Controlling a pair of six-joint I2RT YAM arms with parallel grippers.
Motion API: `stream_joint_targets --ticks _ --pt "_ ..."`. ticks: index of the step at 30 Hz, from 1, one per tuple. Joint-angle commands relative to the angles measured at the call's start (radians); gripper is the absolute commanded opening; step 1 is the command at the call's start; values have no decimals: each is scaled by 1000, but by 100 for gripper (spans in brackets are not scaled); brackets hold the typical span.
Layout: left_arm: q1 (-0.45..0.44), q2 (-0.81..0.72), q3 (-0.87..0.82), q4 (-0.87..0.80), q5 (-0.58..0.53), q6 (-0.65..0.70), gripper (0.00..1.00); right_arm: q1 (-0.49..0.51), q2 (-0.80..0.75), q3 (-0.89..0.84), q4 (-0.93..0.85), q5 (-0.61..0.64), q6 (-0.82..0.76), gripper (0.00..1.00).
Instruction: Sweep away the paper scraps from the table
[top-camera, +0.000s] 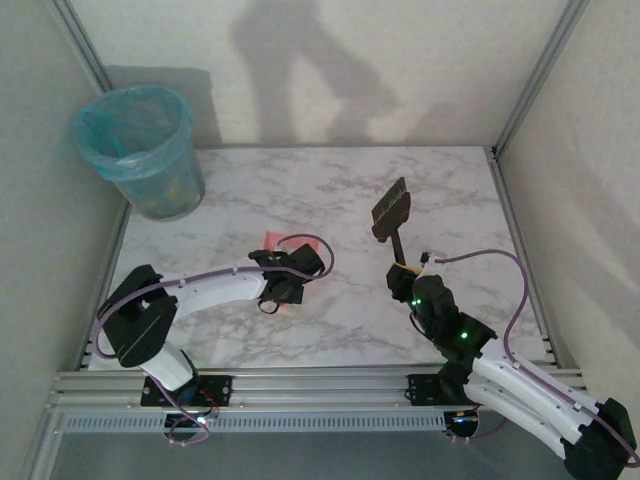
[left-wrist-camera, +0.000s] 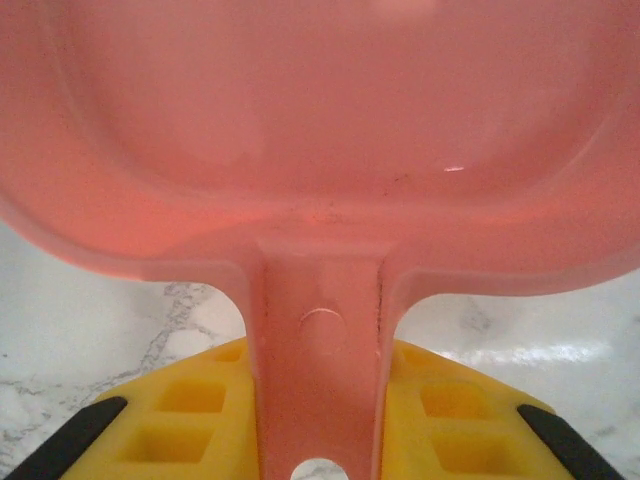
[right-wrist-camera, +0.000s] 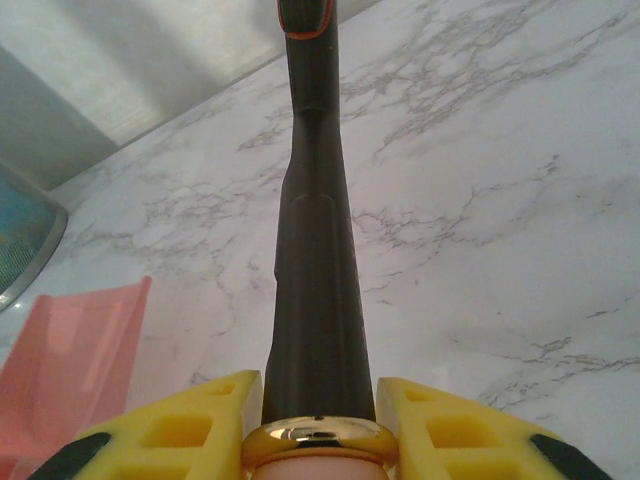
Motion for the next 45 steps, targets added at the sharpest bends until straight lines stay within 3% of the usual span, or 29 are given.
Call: stream_joint_targets --ticks 1,13,20,26,30,32,34,45 --pt "30 27 -25 27 -34 -12 0 -1 23 -1 68 13 11 0" --pt "57 73 -17 67 -26 16 21 -95 148 16 101 -153 58 0" --pt "68 50 -13 83 -23 34 47 -128 171 14 117 -204 72 0" --pt "68 -12 -9 79 -51 25 63 -142 244 40 131 -272 70 0" --pt "67 -109 -17 79 -128 -12 75 -145 293 55 152 -326 63 0" --pt "68 -165 -31 86 -181 -33 76 -146 319 66 160 -352 55 0" --pt "68 -230 -52 97 -245 -60 89 -149 355 80 174 -391 47 0" --pt "67 -557 -319 252 -513 -162 94 -155 556 155 238 -559 35 0"
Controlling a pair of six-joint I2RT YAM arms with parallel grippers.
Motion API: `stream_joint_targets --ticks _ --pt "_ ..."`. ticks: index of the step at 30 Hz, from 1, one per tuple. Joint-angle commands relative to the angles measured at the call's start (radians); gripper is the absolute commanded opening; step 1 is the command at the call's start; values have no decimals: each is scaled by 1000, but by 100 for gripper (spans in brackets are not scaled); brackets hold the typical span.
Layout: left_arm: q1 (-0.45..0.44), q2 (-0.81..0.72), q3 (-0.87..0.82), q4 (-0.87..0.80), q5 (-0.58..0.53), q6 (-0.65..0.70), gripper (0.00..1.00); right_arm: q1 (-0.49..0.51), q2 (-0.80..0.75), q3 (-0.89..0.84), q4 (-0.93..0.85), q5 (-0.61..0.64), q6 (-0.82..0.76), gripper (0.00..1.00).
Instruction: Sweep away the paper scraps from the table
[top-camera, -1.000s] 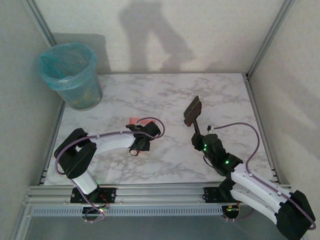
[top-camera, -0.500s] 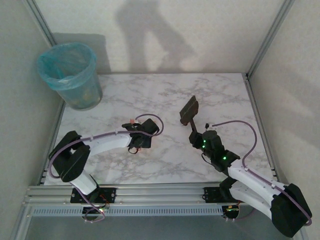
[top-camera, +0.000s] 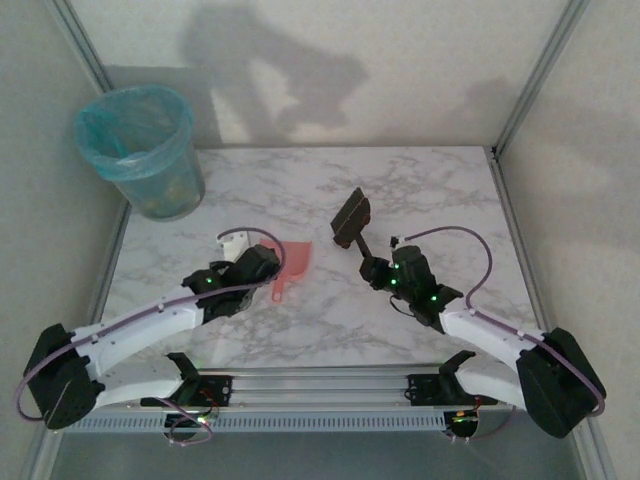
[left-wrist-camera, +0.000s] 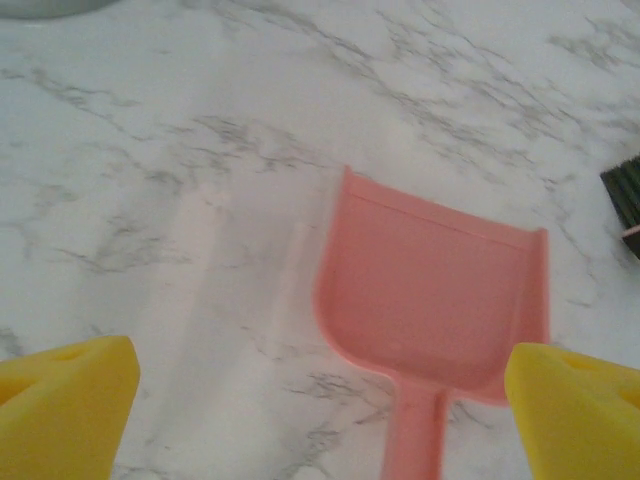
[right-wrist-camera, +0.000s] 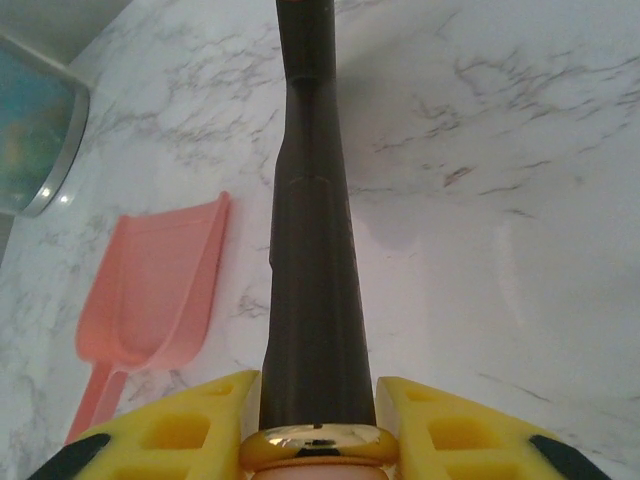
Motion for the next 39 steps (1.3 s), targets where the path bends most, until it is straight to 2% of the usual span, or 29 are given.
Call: stream_joint_targets --ticks 1,3,8,16,20,23,30,39 --pt "6 -71 -82 68 -146 -37 94 -6 55 34 0 -89 -14 0" --pt "7 -115 -137 105 -178 -34 95 -10 82 40 9 -111 -7 0" --pt "7 -222 -234 209 -166 0 97 -42 145 48 37 -179 31 0" --pt "8 -267 -239 172 -181 -11 98 -140 270 46 77 -378 202 10" --pt "6 -292 -242 164 -180 -14 98 -148 341 15 140 -451 287 13" --pt "8 -314 -246 172 -165 -12 98 -148 327 -42 158 -424 306 17" --pt "6 -341 -253 172 -161 -8 98 -148 195 -73 10 -346 313 33" --pt "6 -380 -264 162 -165 -17 99 -147 234 -63 -23 -365 310 43"
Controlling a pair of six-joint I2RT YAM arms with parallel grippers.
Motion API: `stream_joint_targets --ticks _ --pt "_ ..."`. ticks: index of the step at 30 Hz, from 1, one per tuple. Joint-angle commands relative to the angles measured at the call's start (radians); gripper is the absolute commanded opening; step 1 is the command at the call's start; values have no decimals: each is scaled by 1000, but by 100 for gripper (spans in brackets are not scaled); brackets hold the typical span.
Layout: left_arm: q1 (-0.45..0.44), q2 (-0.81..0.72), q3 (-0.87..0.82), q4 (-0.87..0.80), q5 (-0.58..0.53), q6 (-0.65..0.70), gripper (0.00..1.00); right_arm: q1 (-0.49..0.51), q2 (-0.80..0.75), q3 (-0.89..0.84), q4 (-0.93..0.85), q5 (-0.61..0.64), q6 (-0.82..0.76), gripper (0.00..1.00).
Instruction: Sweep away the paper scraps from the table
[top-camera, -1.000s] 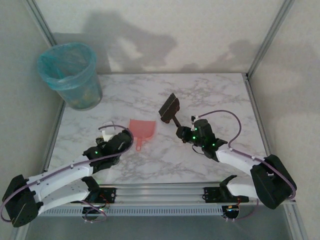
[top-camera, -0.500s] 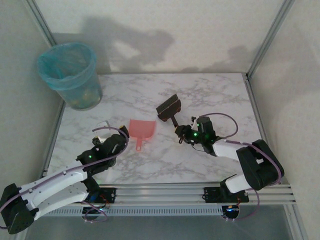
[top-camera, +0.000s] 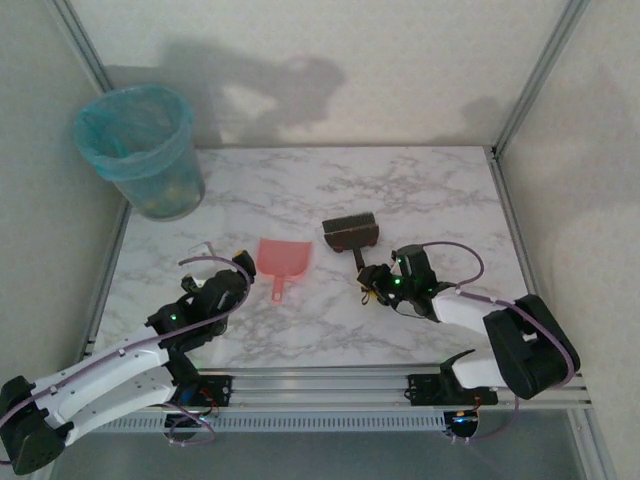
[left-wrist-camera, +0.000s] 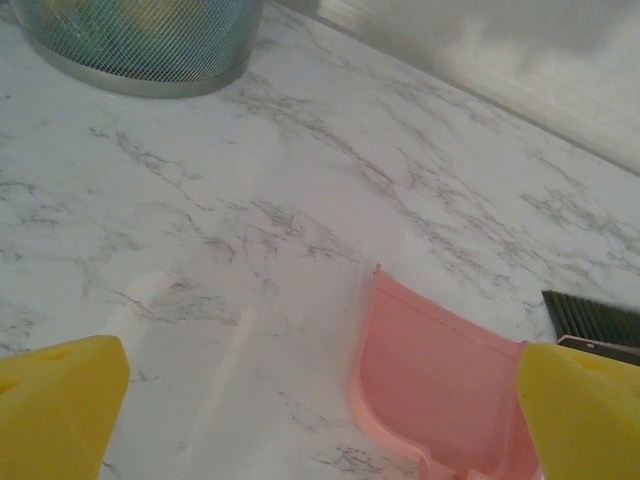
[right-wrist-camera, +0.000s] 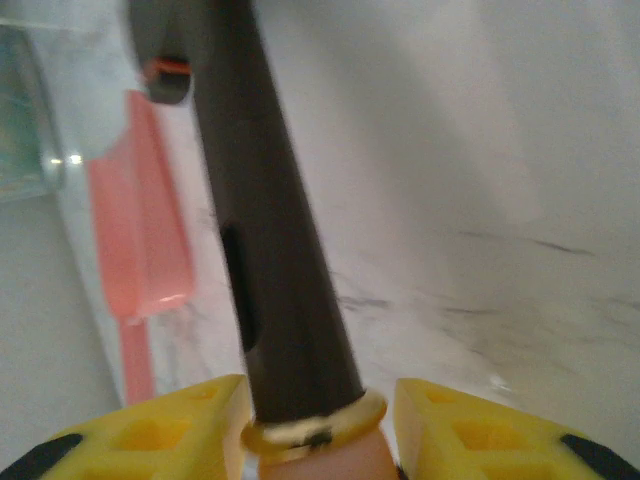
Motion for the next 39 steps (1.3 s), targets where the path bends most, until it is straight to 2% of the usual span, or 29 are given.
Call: stream_joint_targets --ticks 1,4,7,13,15,16,17,19,20,26,30,33,35,39 --pt "7 -28 -21 -2 -21 -10 99 -2 24 -21 -64 13 10 43" --pt "7 -39 -26 0 -21 -9 99 2 30 -14 -84 23 -5 45" --pt "7 -40 -26 -1 -23 -10 99 14 20 7 -150 47 -32 53" --pt "7 -45 -27 -6 -31 -14 99 51 -83 26 -311 183 -61 61" --pt "6 -48 -26 -15 -41 -21 99 52 -129 56 -386 242 -74 72" --pt "7 -53 -25 -20 -48 -24 99 50 -148 68 -421 272 -84 73" --pt "7 -61 -26 -27 -56 -29 99 50 -181 74 -459 303 -98 78" --pt "3 -87 -23 -59 -91 -60 97 50 -256 86 -542 385 -110 96" --pt "-1 -108 -24 -73 -115 -76 97 50 -305 91 -584 427 -118 99" --pt "-12 -226 -35 -97 -163 -79 100 51 -633 107 -781 679 -163 99" --pt "-10 -189 42 -104 -156 -60 100 50 -763 143 -833 795 -227 99" --pt "-12 -112 123 -59 -137 14 99 49 -774 182 -774 831 -308 99" --pt "-9 -66 159 53 -91 136 100 50 -761 210 -729 870 -343 99" --pt "16 -25 183 290 -25 309 99 49 -738 189 -462 872 -527 99"
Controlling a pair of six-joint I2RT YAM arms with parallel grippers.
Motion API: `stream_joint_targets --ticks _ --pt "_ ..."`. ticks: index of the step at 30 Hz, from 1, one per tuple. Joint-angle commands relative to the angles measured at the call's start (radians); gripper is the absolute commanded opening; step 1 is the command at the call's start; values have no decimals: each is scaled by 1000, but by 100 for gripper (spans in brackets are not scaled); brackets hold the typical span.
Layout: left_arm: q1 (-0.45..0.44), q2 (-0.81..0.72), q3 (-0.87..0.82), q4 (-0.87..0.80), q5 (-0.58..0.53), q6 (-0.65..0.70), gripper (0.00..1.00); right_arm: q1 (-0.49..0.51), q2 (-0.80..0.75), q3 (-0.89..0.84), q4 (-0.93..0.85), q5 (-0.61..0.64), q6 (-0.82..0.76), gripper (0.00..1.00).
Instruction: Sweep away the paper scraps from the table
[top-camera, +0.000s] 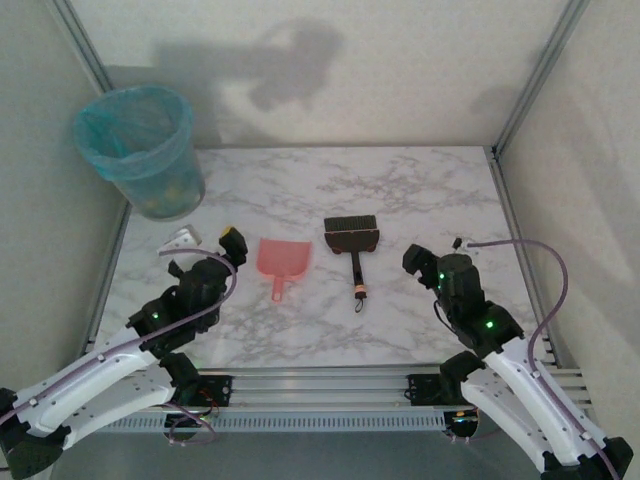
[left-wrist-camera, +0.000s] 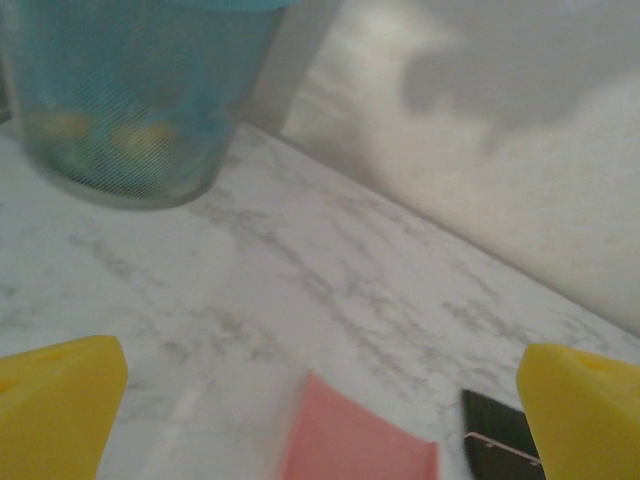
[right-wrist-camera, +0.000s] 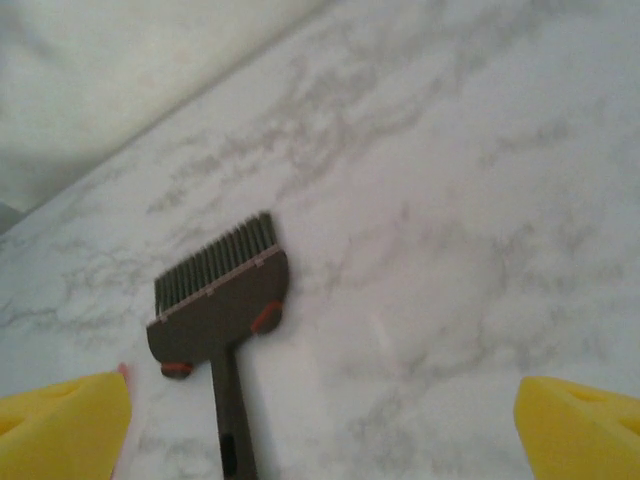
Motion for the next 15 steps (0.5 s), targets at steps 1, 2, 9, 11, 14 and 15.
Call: stream_joint_targets --ticks 1,2,9,11,14,15 --pt "32 15 35 252 76 216 99 1 25 -8 280 62 -218 99" --pt "55 18 40 313 95 246 100 1 42 -32 384 49 -307 99" --pt "445 70 53 556 412 245 100 -104 272 -47 615 42 -616 99" --pt "531 95 27 643 439 275 100 -173 333 -70 654 -22 -652 99" --pt "647 158 0 673 444 258 100 -243 371 -125 708 -53 -635 99" --pt "695 182 -14 684 480 245 100 -265 378 -137 742 -81 -655 99"
